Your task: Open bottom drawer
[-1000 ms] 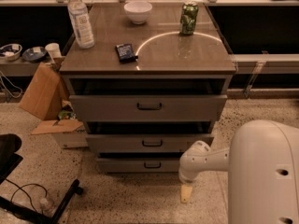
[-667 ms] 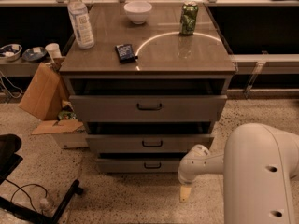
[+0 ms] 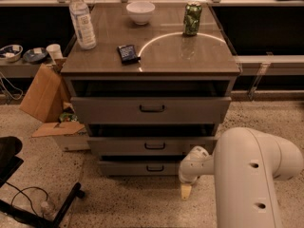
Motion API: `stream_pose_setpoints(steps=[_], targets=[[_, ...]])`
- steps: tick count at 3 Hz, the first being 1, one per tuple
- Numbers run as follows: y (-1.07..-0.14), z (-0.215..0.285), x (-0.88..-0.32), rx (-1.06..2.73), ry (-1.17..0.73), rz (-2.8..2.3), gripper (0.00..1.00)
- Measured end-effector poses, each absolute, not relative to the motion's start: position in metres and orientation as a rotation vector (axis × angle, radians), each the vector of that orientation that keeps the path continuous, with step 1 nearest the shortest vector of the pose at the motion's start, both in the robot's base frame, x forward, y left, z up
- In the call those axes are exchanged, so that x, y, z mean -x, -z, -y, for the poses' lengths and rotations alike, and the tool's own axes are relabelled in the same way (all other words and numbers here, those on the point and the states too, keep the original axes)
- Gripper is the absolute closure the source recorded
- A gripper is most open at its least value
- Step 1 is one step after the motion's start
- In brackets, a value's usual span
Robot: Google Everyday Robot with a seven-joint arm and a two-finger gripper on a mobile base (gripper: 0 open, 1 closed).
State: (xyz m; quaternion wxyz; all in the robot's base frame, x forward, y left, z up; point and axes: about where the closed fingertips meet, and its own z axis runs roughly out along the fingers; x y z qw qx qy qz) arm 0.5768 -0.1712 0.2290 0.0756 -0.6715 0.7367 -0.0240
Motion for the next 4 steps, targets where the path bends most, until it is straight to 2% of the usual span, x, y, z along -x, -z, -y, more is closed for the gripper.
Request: stream_pose_setpoints(steps=[3, 4], targets=[[-0.181, 0.168, -0.622, 1.932, 0.101, -2.265, 0.0], [-0.177, 0.164, -0.629, 1.928, 0.104, -2.257, 0.15]])
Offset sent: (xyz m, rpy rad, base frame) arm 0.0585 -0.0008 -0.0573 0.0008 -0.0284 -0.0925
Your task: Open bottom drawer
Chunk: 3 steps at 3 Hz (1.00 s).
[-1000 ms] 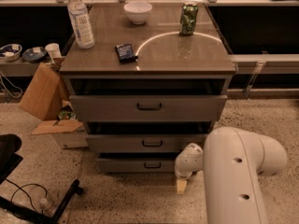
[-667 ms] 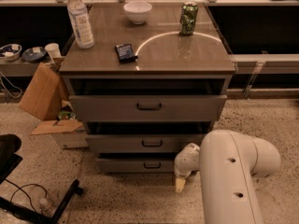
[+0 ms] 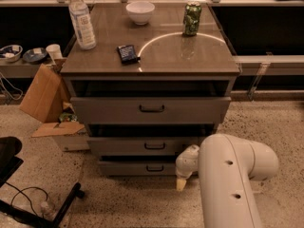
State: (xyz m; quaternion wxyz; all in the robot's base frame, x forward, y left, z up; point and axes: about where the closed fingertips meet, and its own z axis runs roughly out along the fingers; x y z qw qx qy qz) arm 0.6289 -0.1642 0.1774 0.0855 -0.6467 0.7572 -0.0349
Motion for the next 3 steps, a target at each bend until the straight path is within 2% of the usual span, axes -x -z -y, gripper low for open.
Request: stream_pose_setpoints(steps=[3], targets=[[-0.188, 0.182, -0.61, 1.969, 0.169, -2.307, 0.85]])
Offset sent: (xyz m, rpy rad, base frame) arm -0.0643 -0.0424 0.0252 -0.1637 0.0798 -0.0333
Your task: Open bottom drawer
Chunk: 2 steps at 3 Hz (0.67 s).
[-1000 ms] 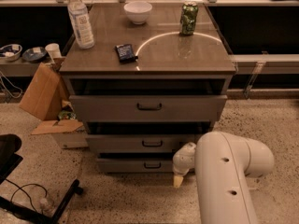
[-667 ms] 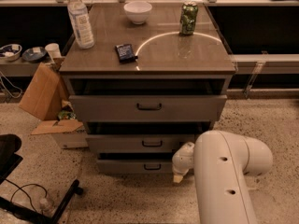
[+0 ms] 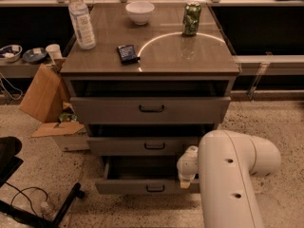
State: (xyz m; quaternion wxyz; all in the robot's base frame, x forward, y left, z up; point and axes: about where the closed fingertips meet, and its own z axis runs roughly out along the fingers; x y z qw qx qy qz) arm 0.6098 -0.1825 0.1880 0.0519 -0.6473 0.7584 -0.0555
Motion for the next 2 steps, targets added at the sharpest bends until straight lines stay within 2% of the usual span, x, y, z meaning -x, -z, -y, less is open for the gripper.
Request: stream_pose_setpoints(steps=[1, 2], targets=[[-0.1905, 0.2021, -0.5816, 1.941, 0.16, -2.39, 1.0], [-0.19, 0.1985, -0.5803, 1.939, 0.158, -2.395, 1.0]])
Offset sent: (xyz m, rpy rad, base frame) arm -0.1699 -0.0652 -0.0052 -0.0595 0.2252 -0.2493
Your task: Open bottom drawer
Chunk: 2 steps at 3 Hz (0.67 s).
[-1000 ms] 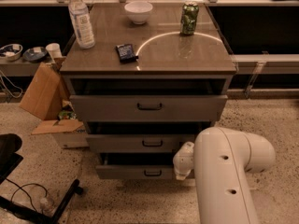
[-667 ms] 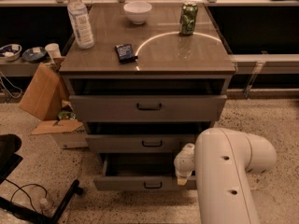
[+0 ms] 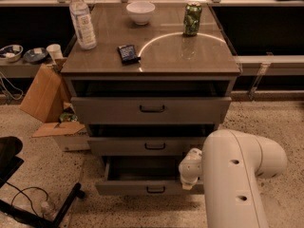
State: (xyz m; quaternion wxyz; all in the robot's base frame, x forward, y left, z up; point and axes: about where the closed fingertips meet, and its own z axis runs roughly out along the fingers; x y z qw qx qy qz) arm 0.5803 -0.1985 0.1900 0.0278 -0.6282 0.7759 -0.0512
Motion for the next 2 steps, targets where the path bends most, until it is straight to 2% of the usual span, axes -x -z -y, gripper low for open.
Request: stream_pose_setpoints(steps=[2], targets=[[-0.188, 0.201, -0.562, 1.913, 0.136, -2.455, 1.0]])
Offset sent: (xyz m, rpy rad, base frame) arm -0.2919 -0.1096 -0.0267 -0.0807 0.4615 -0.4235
